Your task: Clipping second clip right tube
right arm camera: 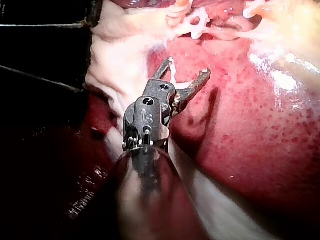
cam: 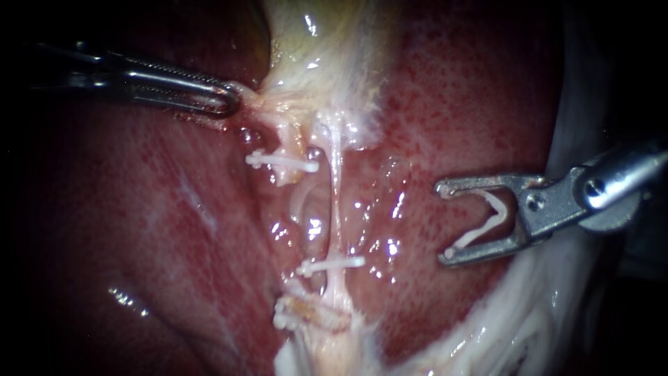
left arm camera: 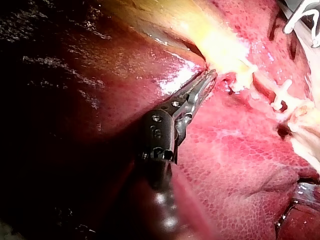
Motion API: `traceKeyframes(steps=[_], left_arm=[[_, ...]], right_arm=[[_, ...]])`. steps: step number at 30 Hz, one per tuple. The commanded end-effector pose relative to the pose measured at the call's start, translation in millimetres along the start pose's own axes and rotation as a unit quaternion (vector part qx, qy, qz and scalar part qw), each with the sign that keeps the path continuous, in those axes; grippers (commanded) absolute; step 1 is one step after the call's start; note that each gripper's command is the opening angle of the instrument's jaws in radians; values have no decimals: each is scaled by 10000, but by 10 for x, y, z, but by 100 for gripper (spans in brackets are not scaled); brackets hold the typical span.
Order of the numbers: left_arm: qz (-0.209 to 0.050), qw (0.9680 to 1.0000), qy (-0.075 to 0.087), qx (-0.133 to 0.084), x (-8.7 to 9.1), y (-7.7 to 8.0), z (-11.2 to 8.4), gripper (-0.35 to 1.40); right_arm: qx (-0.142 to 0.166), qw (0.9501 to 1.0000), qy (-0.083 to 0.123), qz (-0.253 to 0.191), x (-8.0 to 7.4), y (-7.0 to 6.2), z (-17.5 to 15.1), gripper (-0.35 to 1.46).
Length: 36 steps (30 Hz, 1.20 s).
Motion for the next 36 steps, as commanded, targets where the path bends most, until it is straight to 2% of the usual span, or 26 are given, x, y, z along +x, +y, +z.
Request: traceKeyframes(steps=[1,5,9,13,16,18,20,23,27,36], left_arm=[[-11,10000,0,-15,4,2,-6,-35],[-63,10000,9,-5,23,8,-34,-35],[-38,9998,156,85,39,14,-65,-35],[-40,9998,160,107,38,15,-67,-35],[-36,9998,162,115,36,14,-64,-35],[-36,9998,162,115,36,14,-64,-35],[-36,9998,162,115,36,14,-64,-35],[-36,9998,162,115,36,14,-64,-35],[-36,9998,162,114,36,14,-64,-35],[-35,9998,162,114,36,14,-64,-35]], right_arm=[[1,10000,0,2,0,0,1,50],[25,10000,10,3,0,1,2,50],[55,10000,40,5,2,1,4,50],[201,9996,183,-22,9,3,13,50],[296,9975,347,542,17,6,23,50],[371,9931,456,1013,24,8,31,50],[392,9897,503,1279,27,11,38,50],[488,9814,605,1755,28,17,55,50],[517,9721,812,2139,19,23,74,50],[799,9571,935,2623,-7,29,118,50]])
